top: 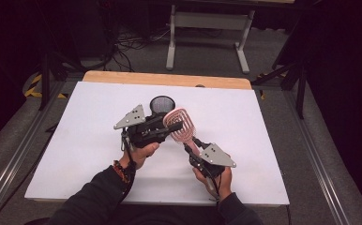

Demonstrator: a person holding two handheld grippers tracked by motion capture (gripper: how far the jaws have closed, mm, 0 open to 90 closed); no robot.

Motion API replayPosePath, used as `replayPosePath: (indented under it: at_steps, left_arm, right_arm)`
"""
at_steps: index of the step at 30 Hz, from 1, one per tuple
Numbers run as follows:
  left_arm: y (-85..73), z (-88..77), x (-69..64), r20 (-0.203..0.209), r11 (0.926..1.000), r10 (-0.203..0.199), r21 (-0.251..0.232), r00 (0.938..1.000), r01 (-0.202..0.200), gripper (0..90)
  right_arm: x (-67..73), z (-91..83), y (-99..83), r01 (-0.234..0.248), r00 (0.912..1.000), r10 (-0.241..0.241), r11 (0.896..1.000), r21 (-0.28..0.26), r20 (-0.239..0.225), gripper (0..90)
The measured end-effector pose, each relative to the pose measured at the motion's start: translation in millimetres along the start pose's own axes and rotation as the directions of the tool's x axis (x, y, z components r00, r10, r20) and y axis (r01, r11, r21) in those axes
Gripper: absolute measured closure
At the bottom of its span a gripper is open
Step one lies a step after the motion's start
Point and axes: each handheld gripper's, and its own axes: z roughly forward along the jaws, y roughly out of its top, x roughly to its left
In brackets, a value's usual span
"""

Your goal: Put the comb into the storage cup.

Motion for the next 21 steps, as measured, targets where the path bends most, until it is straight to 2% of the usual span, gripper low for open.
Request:
replayPosePath:
  at_steps: [2,3,4,6,7,9,13,14,17,21]
  left_arm:
    - [1.2,-1.1,0.3,-0.007,1.0000,0.004,0.001,1.0000,-0.004,63.4]
    - [3.0,-3.8,0.6,-0.020,1.0000,0.008,0.001,0.9998,-0.008,63.4]
    - [3.9,-5.2,0.7,-0.027,0.9999,0.014,0.001,0.9995,-0.014,63.5]
    - [5.7,-8.7,0.3,-0.045,0.9994,0.035,0.006,0.9984,-0.035,63.5]
    - [6.8,-12.1,0.7,-0.055,0.9990,0.044,0.007,0.9975,-0.044,63.5]
    - [7.3,-14.2,1.3,-0.057,0.9989,0.046,0.007,0.9973,-0.046,63.6]
    - [7.9,-21.2,1.9,-0.090,0.9974,0.070,0.020,0.9935,-0.069,63.6]
    - [7.7,-22.9,2.0,-0.096,0.9974,0.071,0.022,0.9928,-0.069,63.7]
    - [7.8,-27.1,2.9,-0.106,0.9963,0.084,0.029,0.9909,-0.081,63.7]
    - [8.7,-29.1,4.9,-0.114,0.9954,0.093,0.034,0.9892,-0.089,63.7]
  right_arm:
    - [-0.2,0.7,0.1,-0.001,1.0000,0.001,1.000,-0.001,-0.010,62.1]
    - [-0.4,1.3,0.5,0.001,0.9998,-0.001,1.000,-0.002,-0.021,58.6]
    - [-3.1,1.0,1.2,-0.001,0.9990,0.001,1.000,-0.008,-0.046,46.0]
    - [-4.6,0.2,0.8,-0.004,0.9987,0.003,1.000,-0.007,-0.051,43.2]
    - [-10.1,-3.4,-1.9,-0.014,0.9975,0.013,1.000,-0.006,-0.069,35.8]
    - [-15.6,-6.9,-4.2,-0.026,0.9961,0.025,1.000,-0.003,-0.084,32.5]
    - [-23.0,-14.8,-4.6,-0.019,0.9976,0.018,1.000,-0.012,-0.067,28.3]
    - [-27.1,-18.8,-3.4,-0.006,0.9987,0.005,1.000,-0.018,-0.050,25.9]
    - [-31.8,-22.2,-3.1,0.009,0.9995,-0.009,1.000,-0.018,-0.030,25.0]
    - [-37.3,-25.2,-4.8,0.004,0.9998,-0.004,1.000,-0.019,-0.018,23.7]
